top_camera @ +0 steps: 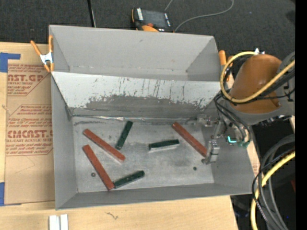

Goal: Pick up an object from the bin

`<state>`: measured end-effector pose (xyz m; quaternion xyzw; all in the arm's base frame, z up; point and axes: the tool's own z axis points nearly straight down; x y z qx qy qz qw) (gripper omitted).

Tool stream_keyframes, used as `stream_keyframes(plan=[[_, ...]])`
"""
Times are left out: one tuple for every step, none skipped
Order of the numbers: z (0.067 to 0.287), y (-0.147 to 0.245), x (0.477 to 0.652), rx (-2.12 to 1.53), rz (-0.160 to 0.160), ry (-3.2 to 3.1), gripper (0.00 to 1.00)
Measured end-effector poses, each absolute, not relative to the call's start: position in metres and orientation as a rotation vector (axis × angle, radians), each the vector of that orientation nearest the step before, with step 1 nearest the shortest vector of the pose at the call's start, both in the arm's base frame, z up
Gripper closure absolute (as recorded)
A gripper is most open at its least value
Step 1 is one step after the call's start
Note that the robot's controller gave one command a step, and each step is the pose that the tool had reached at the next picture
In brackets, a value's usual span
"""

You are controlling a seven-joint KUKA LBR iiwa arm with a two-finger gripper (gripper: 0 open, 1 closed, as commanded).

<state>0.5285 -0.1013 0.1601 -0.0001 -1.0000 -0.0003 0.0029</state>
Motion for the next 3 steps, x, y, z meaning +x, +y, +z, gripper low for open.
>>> stream_keyframes(plan=[[0.065, -0.109, 0.567, -0.115, -0.003, -3.136, 0.0], [0.069, -0.026, 0.57, -0.104, -0.007, -3.14, 0.0], [0.07, -0.032, 0.57, -0.115, 0.0, -3.141, 1.0]])
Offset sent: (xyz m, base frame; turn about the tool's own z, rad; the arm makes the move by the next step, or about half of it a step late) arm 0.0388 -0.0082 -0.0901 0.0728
